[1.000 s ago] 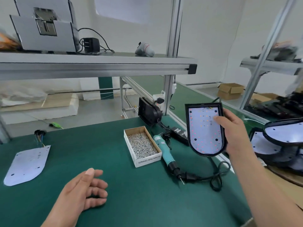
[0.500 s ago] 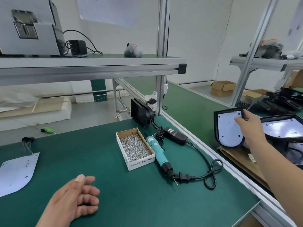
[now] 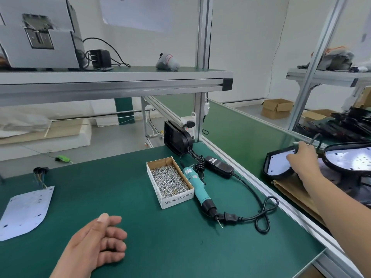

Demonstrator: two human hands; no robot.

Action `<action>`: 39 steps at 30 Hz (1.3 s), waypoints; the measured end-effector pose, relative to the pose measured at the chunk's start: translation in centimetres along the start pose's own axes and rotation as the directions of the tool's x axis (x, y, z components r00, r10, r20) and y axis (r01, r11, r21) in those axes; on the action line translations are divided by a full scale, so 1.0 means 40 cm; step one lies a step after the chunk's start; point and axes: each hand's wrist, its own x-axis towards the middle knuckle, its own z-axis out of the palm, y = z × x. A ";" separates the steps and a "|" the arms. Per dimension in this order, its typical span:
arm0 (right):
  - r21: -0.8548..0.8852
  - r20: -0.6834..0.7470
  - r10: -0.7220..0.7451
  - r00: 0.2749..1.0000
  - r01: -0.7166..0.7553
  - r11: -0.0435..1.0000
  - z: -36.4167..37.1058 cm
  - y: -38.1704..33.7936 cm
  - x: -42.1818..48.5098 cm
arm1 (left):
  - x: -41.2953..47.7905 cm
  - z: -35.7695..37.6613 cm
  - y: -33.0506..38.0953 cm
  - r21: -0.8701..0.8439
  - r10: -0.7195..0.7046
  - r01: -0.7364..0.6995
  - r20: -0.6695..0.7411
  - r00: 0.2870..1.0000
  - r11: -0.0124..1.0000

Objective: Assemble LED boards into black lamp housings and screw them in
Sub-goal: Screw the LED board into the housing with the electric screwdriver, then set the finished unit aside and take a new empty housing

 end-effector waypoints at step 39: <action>-0.178 0.251 -0.684 0.685 0.727 0.663 0.430 -0.699 -0.266 | -0.044 0.024 0.027 -0.029 0.055 -0.054 0.033 0.998 0.998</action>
